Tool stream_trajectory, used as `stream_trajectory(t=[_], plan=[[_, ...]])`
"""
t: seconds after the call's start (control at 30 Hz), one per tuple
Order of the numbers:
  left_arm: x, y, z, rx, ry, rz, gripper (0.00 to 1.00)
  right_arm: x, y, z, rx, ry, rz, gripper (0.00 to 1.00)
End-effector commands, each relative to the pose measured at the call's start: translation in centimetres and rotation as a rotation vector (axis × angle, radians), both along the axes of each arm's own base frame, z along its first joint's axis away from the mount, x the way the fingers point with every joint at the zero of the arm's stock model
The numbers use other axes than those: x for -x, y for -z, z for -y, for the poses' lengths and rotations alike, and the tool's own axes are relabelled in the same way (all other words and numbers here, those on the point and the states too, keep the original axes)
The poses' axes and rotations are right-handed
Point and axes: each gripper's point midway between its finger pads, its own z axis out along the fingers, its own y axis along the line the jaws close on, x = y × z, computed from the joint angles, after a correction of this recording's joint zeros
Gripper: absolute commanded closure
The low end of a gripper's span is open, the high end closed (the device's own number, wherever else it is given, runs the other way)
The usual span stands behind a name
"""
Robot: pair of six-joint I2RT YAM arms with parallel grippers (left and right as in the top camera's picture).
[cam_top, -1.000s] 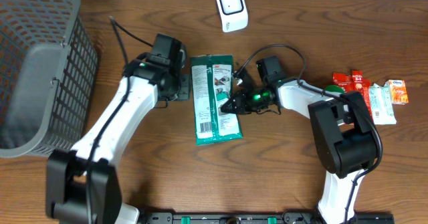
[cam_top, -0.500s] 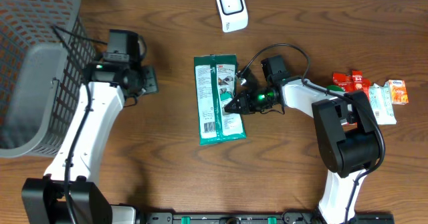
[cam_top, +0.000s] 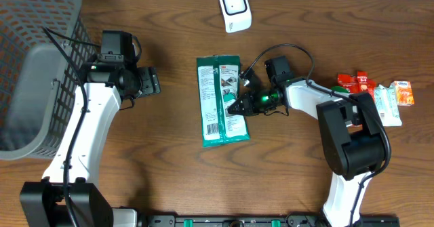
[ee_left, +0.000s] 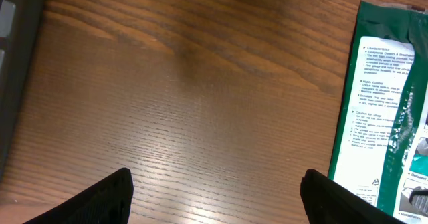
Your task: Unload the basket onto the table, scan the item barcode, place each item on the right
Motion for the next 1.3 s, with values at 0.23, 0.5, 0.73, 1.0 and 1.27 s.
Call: stream_trajectory(t=[0.23,0.5,0.73,1.0,1.27], plan=[[0.0,-0.5,-0.3,-0.012,-0.006,0.011,0.19,1.2,-8.6,1.0,0.032,-0.011,0.158,0.99],[0.0,-0.5,-0.3,-0.012,-0.006,0.011,0.19,2.2,-13.7,4.4,0.286,0.061,0.297,0.99],[0.0,-0.5,-0.3,-0.012,-0.006,0.011,0.19,3.0,-19.2,7.1,0.466,0.026,0.338,0.99],[0.0,-0.5,-0.3,-0.012,-0.006,0.011,0.18,1.5,-26.7,7.6,0.568,0.07,0.549,0.99],[0.0,-0.5,-0.3,-0.012,-0.006,0.011,0.18,-0.8,-31.7,7.4,0.663,0.044,0.672,0.99]])
